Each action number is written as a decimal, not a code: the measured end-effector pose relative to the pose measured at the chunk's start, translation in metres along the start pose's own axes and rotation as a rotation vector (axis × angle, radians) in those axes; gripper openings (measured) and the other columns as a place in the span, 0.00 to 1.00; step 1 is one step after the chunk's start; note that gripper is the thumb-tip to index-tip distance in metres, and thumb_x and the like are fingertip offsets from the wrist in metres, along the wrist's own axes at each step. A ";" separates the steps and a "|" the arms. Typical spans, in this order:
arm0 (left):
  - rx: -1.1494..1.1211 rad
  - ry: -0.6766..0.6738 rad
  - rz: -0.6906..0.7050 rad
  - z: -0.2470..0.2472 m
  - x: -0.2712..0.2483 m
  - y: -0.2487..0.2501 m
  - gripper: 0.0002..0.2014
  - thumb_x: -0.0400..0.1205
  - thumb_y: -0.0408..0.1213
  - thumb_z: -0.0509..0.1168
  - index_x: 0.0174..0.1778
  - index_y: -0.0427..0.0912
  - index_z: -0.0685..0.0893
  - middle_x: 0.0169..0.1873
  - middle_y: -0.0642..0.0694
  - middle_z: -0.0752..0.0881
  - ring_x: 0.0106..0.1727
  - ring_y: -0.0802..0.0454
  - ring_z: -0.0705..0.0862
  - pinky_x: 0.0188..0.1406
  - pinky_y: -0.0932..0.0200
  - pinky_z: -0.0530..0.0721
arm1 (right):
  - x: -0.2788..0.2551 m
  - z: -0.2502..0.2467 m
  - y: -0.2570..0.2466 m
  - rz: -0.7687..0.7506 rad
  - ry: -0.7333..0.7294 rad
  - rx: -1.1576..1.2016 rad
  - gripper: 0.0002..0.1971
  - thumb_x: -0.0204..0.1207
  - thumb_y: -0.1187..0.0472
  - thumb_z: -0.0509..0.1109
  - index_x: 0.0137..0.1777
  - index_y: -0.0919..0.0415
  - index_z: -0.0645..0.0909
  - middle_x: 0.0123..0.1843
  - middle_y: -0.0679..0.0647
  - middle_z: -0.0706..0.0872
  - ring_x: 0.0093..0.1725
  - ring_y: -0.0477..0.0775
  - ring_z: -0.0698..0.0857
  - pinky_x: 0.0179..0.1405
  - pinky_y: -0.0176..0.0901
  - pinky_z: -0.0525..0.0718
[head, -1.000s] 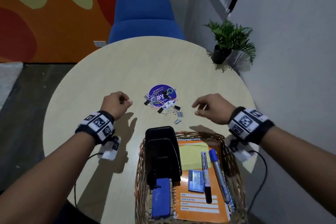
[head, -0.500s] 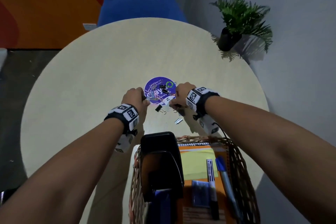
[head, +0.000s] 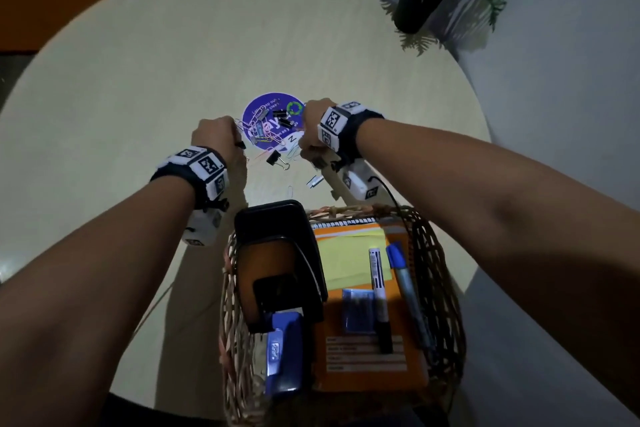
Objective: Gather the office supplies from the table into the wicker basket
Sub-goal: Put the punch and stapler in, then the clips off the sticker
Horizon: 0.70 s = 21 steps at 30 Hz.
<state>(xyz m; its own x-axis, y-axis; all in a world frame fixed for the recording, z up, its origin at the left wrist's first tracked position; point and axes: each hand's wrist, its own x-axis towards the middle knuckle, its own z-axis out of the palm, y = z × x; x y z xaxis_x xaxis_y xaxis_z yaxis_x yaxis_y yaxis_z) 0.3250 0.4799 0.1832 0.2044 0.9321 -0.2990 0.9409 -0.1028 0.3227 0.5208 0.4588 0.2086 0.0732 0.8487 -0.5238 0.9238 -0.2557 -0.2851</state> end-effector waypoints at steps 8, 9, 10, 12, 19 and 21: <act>-0.164 -0.110 0.024 -0.020 -0.021 -0.017 0.06 0.78 0.32 0.66 0.49 0.40 0.85 0.50 0.37 0.90 0.43 0.45 0.81 0.46 0.59 0.74 | -0.107 -0.042 0.022 -0.107 0.067 0.240 0.08 0.67 0.70 0.75 0.44 0.59 0.84 0.41 0.54 0.87 0.30 0.44 0.82 0.40 0.40 0.83; -0.201 -0.073 0.021 -0.029 -0.028 -0.018 0.06 0.77 0.33 0.68 0.48 0.40 0.86 0.49 0.37 0.90 0.44 0.46 0.81 0.46 0.60 0.74 | -0.127 -0.038 0.027 -0.126 0.049 0.249 0.10 0.66 0.71 0.76 0.46 0.59 0.85 0.41 0.52 0.87 0.31 0.42 0.81 0.40 0.37 0.81; -0.241 -0.017 0.029 -0.039 -0.038 -0.018 0.06 0.77 0.33 0.69 0.48 0.39 0.86 0.49 0.38 0.90 0.44 0.46 0.82 0.47 0.60 0.74 | -0.148 -0.032 0.033 -0.144 0.028 0.249 0.12 0.66 0.71 0.76 0.47 0.59 0.85 0.40 0.50 0.86 0.32 0.42 0.81 0.40 0.37 0.80; -0.320 0.085 0.082 -0.059 -0.065 -0.012 0.05 0.78 0.31 0.67 0.48 0.41 0.86 0.46 0.39 0.89 0.42 0.47 0.84 0.45 0.62 0.74 | -0.187 -0.015 0.042 -0.155 -0.019 0.253 0.14 0.65 0.70 0.77 0.49 0.57 0.85 0.40 0.46 0.85 0.35 0.43 0.81 0.42 0.37 0.81; -0.419 0.146 0.213 -0.092 -0.189 0.048 0.06 0.71 0.39 0.76 0.40 0.49 0.86 0.34 0.54 0.90 0.33 0.58 0.89 0.44 0.60 0.82 | -0.236 0.043 0.056 -0.151 -0.016 0.246 0.17 0.65 0.66 0.77 0.52 0.50 0.83 0.38 0.42 0.82 0.40 0.47 0.83 0.48 0.49 0.86; -0.427 0.103 0.227 -0.079 -0.217 0.064 0.06 0.69 0.40 0.78 0.38 0.49 0.87 0.32 0.54 0.90 0.34 0.58 0.89 0.43 0.58 0.84 | -0.241 0.050 0.058 -0.153 0.024 0.211 0.18 0.67 0.64 0.77 0.57 0.51 0.82 0.44 0.42 0.82 0.44 0.47 0.81 0.48 0.43 0.83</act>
<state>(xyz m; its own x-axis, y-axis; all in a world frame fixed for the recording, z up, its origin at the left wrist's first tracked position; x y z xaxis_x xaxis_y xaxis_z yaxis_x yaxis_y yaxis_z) 0.3195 0.2989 0.3395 0.3437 0.9342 -0.0950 0.6763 -0.1761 0.7153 0.5378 0.2166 0.2777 -0.0499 0.8950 -0.4433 0.8260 -0.2126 -0.5221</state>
